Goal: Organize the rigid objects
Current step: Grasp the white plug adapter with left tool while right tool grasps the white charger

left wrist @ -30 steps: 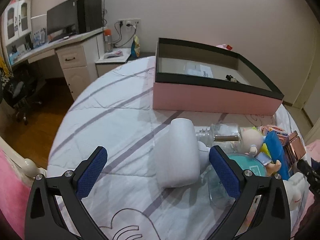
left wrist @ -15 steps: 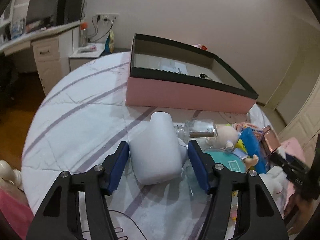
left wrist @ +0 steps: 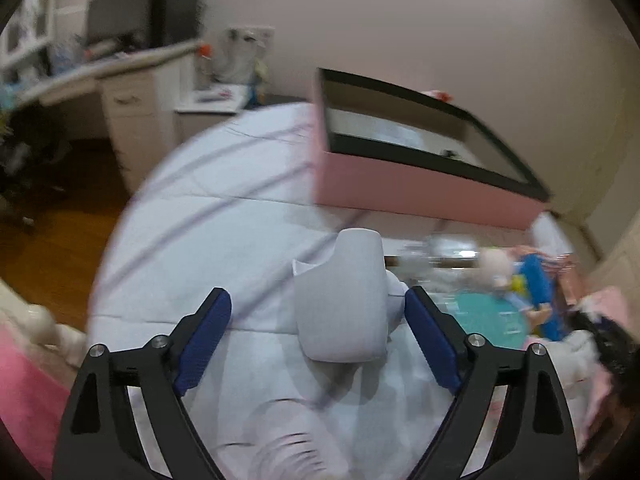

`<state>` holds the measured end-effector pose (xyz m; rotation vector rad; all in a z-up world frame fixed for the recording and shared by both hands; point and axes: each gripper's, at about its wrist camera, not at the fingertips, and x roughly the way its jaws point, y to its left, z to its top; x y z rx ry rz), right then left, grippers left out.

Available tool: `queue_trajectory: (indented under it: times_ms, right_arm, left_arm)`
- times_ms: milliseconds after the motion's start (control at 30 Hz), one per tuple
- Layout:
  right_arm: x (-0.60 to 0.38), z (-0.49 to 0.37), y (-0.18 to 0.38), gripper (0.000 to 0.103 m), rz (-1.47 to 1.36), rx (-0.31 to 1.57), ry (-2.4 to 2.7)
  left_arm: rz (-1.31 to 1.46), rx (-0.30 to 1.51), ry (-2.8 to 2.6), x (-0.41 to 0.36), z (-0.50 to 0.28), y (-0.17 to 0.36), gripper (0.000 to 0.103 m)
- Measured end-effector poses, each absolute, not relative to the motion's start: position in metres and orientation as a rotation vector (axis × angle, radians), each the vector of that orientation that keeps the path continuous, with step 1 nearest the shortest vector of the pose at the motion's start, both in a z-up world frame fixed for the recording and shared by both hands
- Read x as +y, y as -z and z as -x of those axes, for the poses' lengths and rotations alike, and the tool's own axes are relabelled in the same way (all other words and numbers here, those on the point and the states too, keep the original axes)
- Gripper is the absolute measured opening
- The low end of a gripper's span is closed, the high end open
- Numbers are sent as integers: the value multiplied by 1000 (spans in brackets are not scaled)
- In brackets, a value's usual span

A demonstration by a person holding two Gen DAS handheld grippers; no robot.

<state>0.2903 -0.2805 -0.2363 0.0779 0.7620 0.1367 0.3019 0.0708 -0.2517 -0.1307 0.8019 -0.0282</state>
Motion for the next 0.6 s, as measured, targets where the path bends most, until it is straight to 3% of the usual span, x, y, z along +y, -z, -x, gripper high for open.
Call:
queue_trajectory:
  times_ms: [467, 533, 567, 600]
  right_arm:
    - [-280, -289, 237, 64, -76, 765, -135]
    - [-280, -289, 236, 64, -74, 766, -134]
    - [-279, -290, 236, 64, -73, 766, -133]
    - [-279, -289, 236, 64, -71, 765, -132]
  left_arm:
    - [55, 799, -1, 62, -306, 259, 92]
    - [54, 825, -2, 62, -311, 263, 83]
    - [51, 829, -5, 62, -313, 264, 69]
    - [34, 829, -13, 61, -313, 264, 64]
